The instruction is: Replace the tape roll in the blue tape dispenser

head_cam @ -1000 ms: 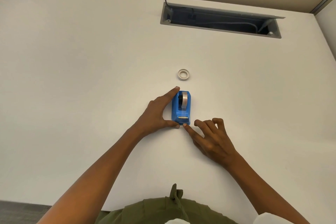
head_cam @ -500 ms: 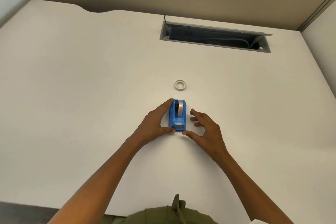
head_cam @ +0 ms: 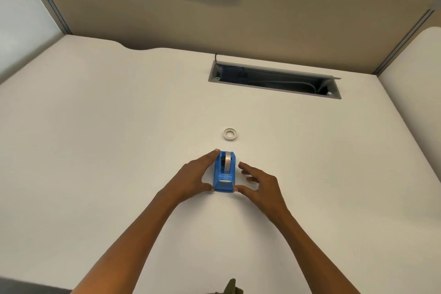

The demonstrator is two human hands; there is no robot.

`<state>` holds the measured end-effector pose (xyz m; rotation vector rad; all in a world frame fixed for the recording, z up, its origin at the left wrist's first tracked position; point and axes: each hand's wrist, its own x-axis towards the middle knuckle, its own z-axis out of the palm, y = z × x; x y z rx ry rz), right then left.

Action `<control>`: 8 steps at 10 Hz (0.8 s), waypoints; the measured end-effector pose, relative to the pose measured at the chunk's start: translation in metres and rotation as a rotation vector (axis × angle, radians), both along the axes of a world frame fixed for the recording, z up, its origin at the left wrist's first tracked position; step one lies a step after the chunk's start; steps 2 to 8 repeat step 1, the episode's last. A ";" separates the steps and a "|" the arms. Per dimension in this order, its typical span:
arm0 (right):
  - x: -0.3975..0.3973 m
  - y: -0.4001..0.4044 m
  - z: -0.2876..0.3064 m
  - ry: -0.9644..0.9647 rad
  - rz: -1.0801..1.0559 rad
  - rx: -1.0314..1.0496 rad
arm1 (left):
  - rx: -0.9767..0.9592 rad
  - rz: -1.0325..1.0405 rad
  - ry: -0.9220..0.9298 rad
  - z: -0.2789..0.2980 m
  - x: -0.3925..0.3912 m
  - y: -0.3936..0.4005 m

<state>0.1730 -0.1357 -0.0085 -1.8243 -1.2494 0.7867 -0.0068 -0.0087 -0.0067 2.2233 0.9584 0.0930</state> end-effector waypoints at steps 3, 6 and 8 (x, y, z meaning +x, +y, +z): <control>0.004 -0.003 0.005 0.022 -0.063 -0.010 | 0.099 -0.076 0.116 0.016 0.001 0.004; 0.004 -0.003 0.005 0.022 -0.063 -0.010 | 0.099 -0.076 0.116 0.016 0.001 0.004; 0.004 -0.003 0.005 0.022 -0.063 -0.010 | 0.099 -0.076 0.116 0.016 0.001 0.004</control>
